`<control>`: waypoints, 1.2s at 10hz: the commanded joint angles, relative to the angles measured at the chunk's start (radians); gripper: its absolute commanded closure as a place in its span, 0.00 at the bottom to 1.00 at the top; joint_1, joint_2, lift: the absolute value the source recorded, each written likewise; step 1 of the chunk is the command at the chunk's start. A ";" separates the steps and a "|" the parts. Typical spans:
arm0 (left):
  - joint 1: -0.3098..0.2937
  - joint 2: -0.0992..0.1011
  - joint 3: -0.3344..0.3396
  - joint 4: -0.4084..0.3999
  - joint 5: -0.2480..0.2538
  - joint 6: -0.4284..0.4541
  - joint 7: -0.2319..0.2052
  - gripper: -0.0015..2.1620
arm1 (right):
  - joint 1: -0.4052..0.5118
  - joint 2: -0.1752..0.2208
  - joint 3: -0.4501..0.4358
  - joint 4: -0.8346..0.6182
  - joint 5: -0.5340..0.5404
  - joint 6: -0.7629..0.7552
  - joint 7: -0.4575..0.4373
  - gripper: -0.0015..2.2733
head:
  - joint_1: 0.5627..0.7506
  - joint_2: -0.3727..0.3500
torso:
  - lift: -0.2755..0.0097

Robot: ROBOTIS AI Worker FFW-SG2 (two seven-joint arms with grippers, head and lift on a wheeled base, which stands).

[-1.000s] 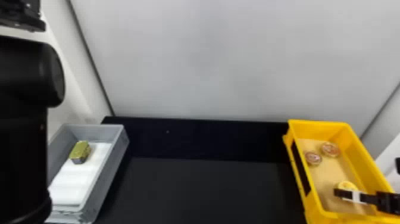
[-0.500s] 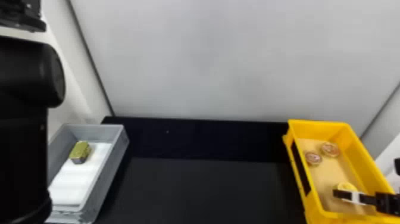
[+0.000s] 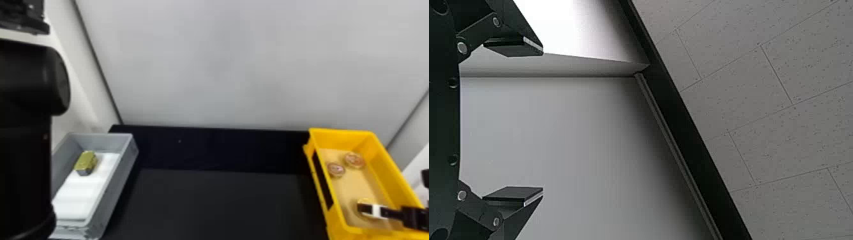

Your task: Pick up the round yellow can and place it in the yellow rectangular box

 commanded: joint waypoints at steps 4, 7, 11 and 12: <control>-0.001 0.000 0.001 0.000 0.000 0.002 -0.004 0.12 | 0.000 -0.004 0.001 -0.051 -0.016 0.002 -0.004 0.12 | 0.53 0.59 | 0.93; 0.000 0.001 0.001 0.000 0.000 0.003 -0.006 0.12 | -0.001 -0.024 0.013 -0.246 -0.007 0.039 -0.004 0.13 | 0.53 0.59 | 0.93; 0.003 0.003 -0.001 0.000 0.000 0.005 -0.006 0.12 | -0.061 -0.030 0.033 -0.591 0.114 0.065 0.000 0.12 | 0.53 0.59 | 0.93; 0.002 0.006 -0.001 0.000 0.000 0.005 -0.006 0.12 | -0.086 -0.029 0.050 -0.698 0.159 0.063 -0.031 0.12 | 0.53 0.59 | 0.93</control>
